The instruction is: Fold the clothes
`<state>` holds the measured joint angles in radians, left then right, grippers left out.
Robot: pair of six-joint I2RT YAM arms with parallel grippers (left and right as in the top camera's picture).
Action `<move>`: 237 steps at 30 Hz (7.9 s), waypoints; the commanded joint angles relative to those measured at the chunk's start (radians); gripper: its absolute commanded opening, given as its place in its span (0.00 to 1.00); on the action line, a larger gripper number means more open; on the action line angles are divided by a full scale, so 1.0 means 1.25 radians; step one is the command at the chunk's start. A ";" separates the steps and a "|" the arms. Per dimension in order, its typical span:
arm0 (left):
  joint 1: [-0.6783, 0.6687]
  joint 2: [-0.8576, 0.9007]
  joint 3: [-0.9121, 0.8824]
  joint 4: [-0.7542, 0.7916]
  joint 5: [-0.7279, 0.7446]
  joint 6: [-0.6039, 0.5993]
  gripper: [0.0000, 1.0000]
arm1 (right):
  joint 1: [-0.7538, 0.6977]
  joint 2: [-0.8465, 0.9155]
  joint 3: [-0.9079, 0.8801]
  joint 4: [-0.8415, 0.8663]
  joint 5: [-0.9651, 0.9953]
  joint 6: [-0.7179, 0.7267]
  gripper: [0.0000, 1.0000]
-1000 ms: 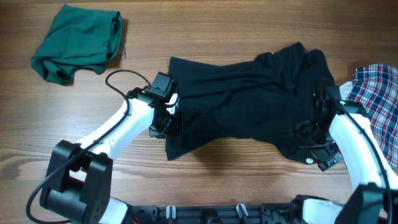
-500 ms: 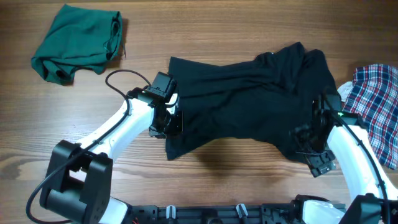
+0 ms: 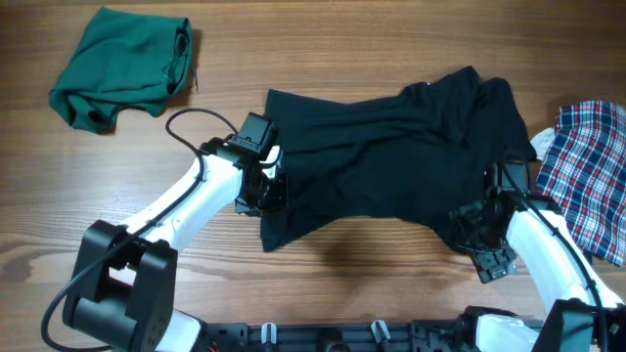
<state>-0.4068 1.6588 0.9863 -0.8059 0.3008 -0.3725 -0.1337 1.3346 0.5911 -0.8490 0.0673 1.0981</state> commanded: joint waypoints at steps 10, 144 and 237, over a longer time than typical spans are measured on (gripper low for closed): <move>-0.003 0.010 -0.006 -0.050 -0.008 -0.002 0.37 | -0.001 -0.008 -0.008 0.039 0.000 -0.041 0.56; 0.139 0.103 0.112 0.367 -0.105 0.045 0.25 | -0.034 0.223 0.240 0.625 -0.055 -0.403 0.73; 0.226 0.186 0.112 0.335 0.044 -0.029 0.80 | -0.243 0.643 0.845 0.062 -0.348 -0.954 1.00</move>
<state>-0.1307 1.8797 1.1130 -0.4007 0.3645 -0.4023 -0.4412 2.1262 1.6428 -0.7670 -0.3408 -0.1020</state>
